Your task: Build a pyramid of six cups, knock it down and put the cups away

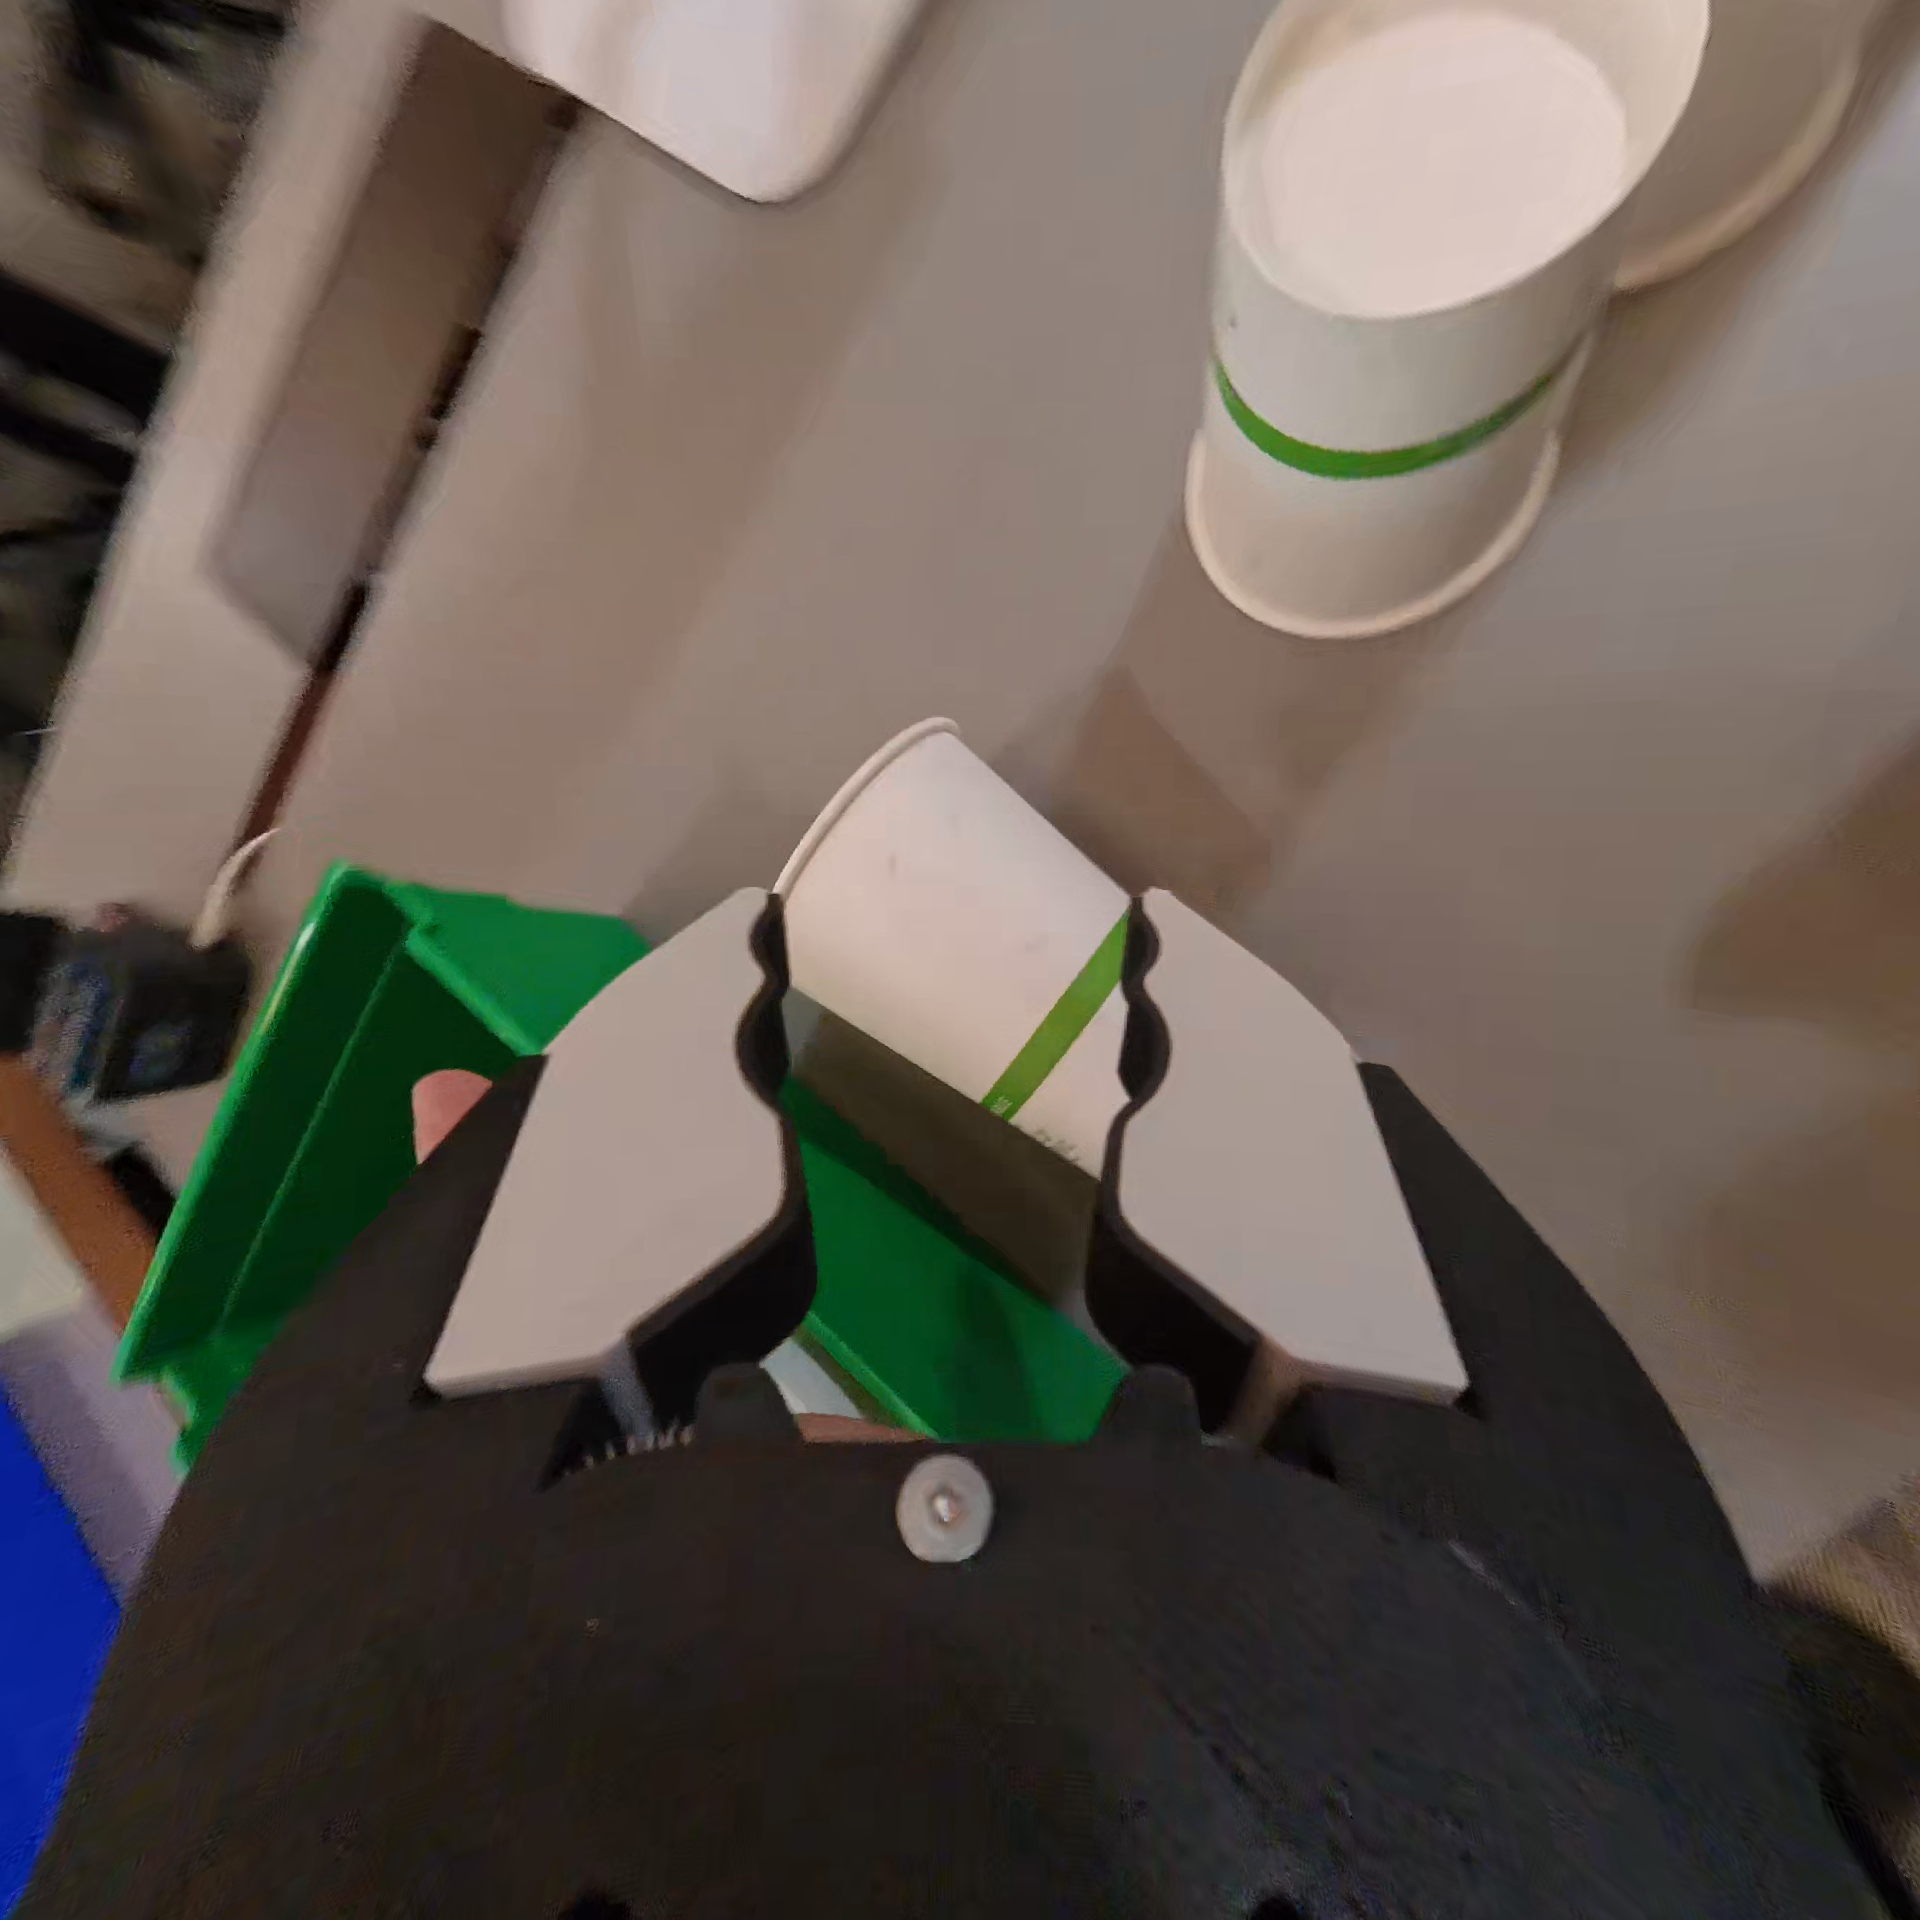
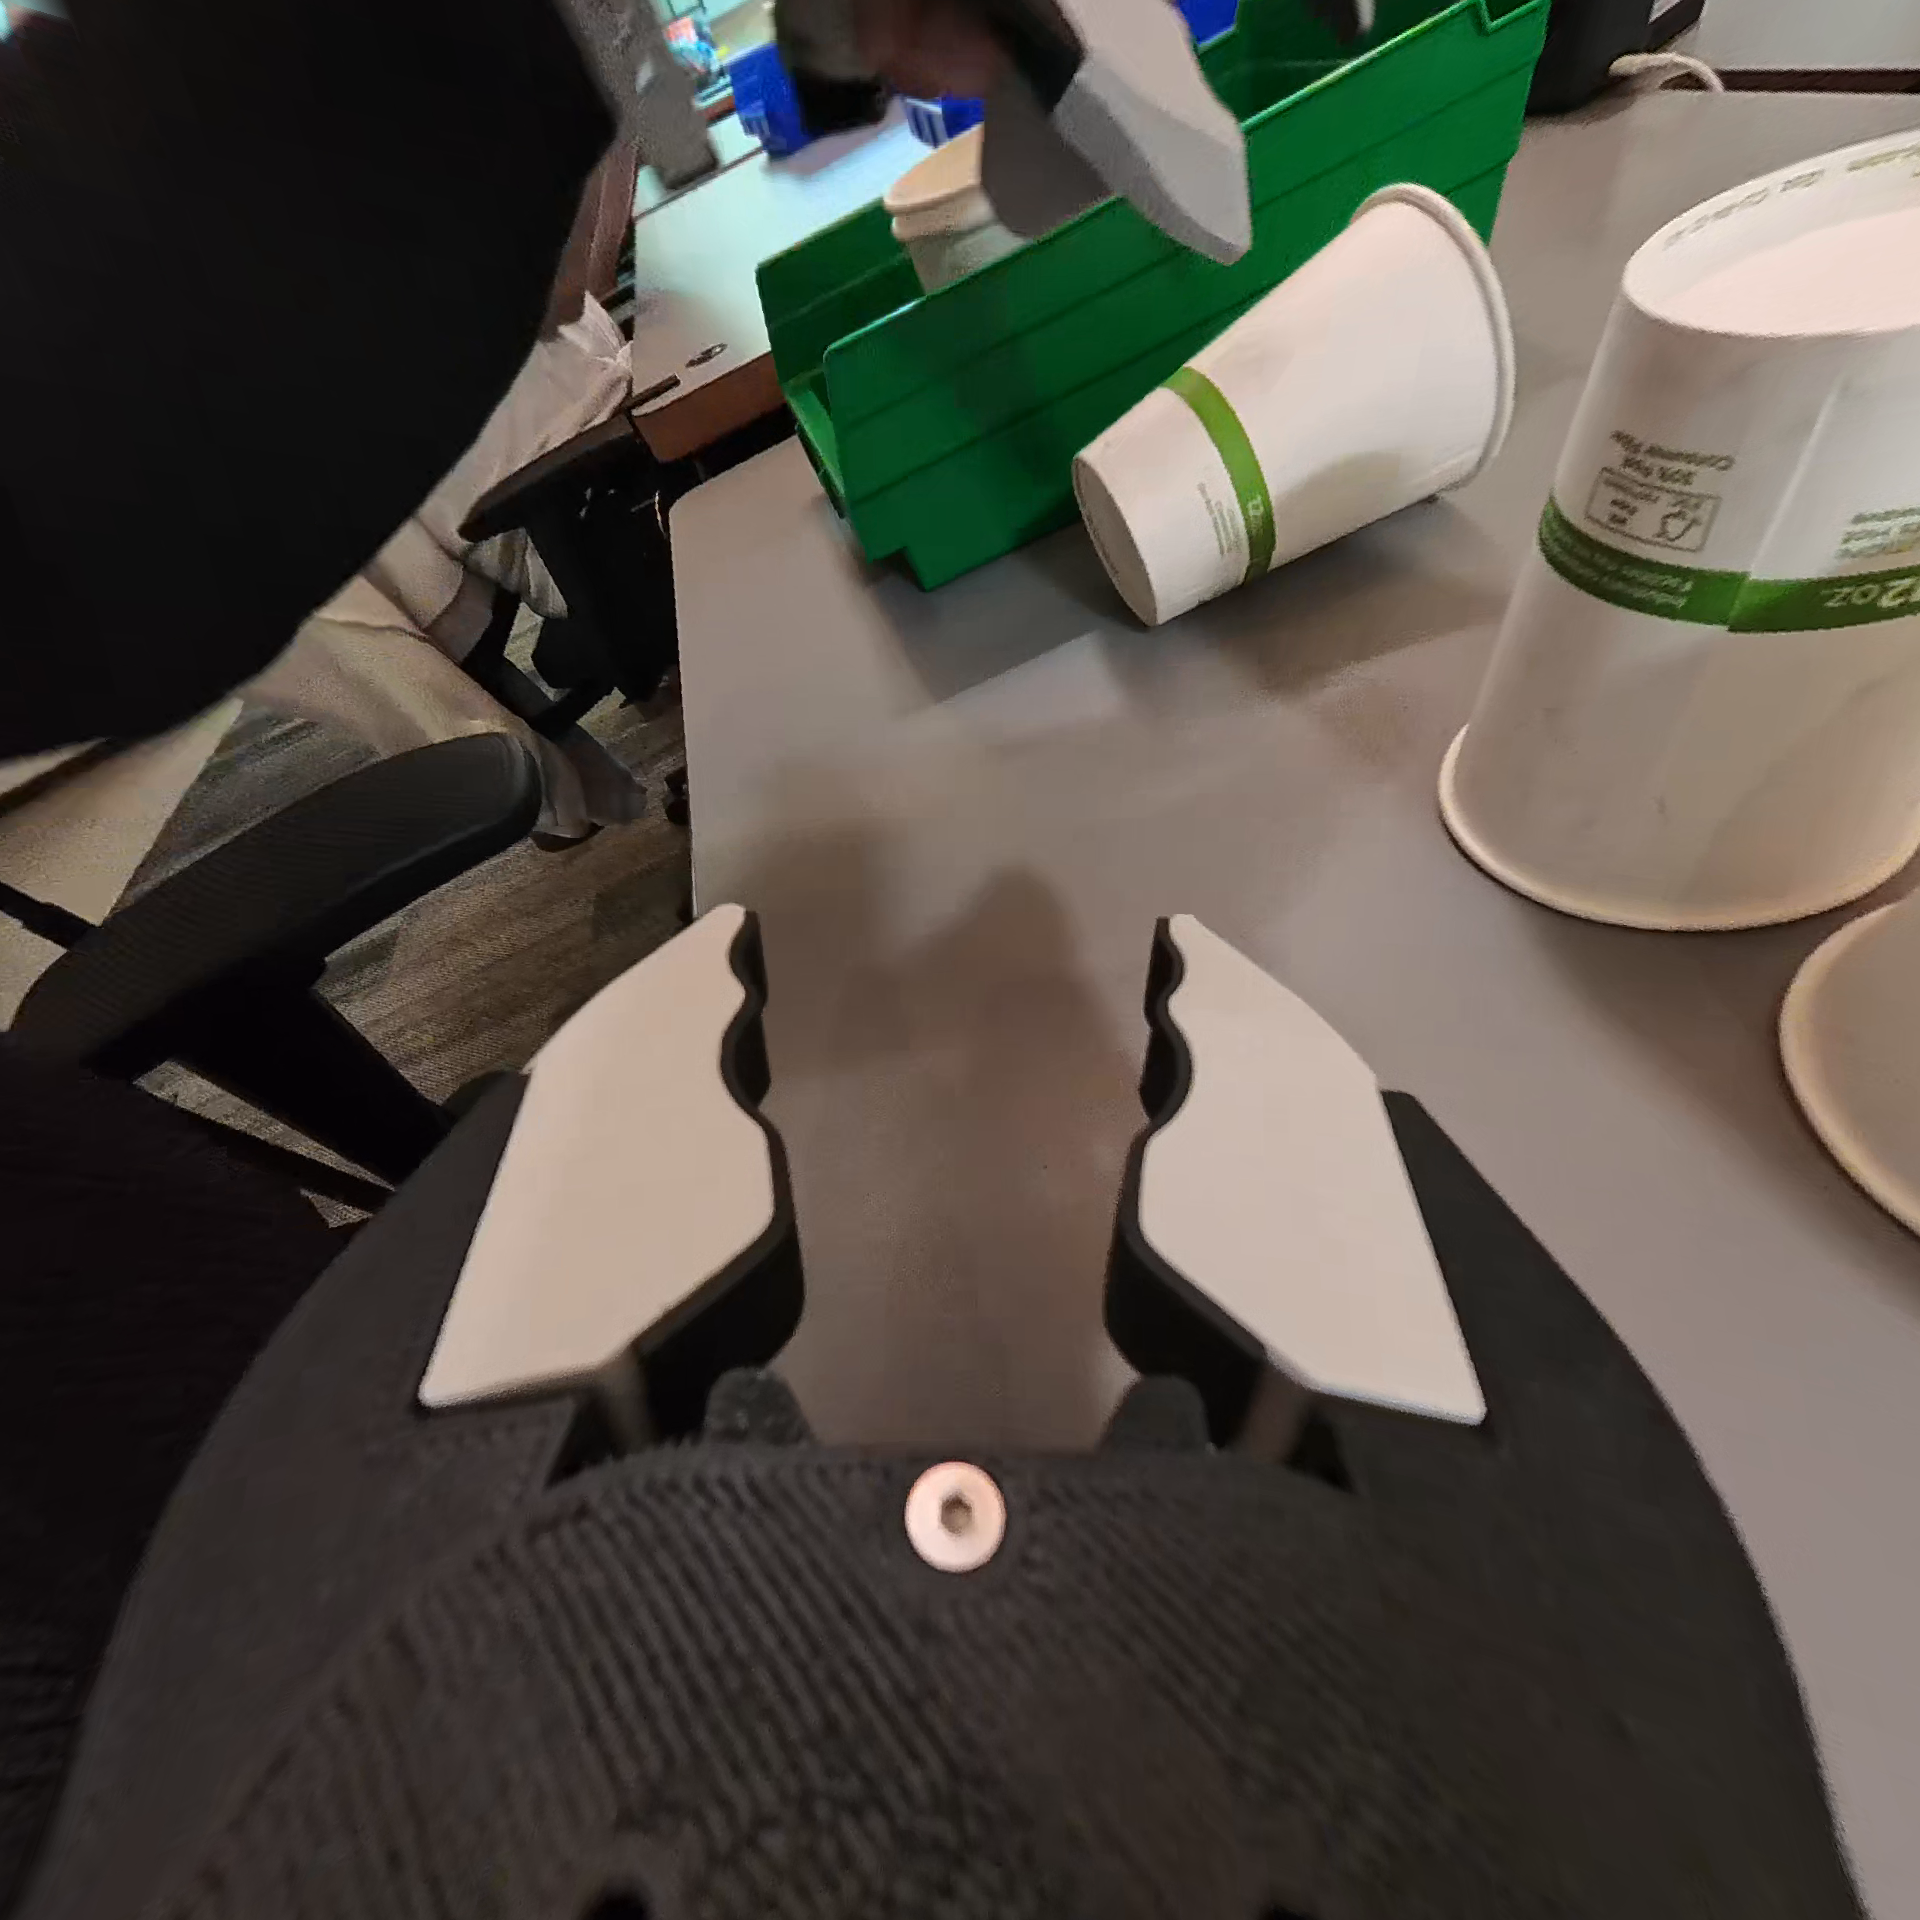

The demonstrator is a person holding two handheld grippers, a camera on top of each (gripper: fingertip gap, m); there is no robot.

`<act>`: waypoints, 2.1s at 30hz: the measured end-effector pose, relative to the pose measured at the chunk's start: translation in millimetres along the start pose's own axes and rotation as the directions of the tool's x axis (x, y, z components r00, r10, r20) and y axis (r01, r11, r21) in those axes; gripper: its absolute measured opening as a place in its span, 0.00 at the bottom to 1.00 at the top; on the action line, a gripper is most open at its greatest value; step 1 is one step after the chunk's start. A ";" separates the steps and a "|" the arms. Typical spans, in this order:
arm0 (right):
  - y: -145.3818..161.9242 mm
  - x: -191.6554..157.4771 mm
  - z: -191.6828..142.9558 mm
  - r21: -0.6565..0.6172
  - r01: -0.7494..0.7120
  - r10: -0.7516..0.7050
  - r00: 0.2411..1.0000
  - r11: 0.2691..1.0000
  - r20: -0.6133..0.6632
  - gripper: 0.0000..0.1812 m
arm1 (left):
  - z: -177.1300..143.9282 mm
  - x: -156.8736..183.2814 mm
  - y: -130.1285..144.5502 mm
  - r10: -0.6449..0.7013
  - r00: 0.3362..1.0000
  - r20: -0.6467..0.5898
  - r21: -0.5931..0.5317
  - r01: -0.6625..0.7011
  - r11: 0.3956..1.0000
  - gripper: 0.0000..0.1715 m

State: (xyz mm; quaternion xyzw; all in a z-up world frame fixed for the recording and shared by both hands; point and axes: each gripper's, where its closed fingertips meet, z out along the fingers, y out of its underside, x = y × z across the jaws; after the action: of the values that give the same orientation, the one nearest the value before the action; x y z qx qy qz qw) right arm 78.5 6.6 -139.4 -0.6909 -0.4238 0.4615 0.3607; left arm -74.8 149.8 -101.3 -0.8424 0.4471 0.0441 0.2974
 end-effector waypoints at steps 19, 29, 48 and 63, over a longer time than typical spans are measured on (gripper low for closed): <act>-9.5 20.2 -34.9 0.099 -0.122 0.126 0.991 0.988 -0.034 0.38 | 33.1 15.9 8.4 -0.154 0.814 -0.560 -0.308 -0.033 0.951 0.04; -15.1 8.9 -30.9 0.111 -0.092 0.095 0.995 0.990 -0.027 0.37 | -80.1 -28.4 -39.2 -0.321 0.838 -0.441 0.380 0.498 0.780 0.02; -57.0 -1.2 -53.7 0.423 -0.301 0.290 0.952 0.854 0.092 0.46 | -154.5 103.9 -114.9 -0.166 0.500 -0.850 0.520 0.847 -0.109 0.02; -96.1 10.9 -101.4 0.732 -0.079 0.203 0.976 0.677 -0.082 0.56 | -103.9 167.2 -140.5 -0.026 0.204 -0.979 0.206 0.964 -0.169 0.02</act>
State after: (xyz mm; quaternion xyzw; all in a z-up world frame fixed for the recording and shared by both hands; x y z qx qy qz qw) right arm 152.2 42.3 -25.7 -0.5568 -0.1229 0.5620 0.5992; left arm 114.5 31.5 -8.1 -0.4880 -0.0408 -0.7218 0.4892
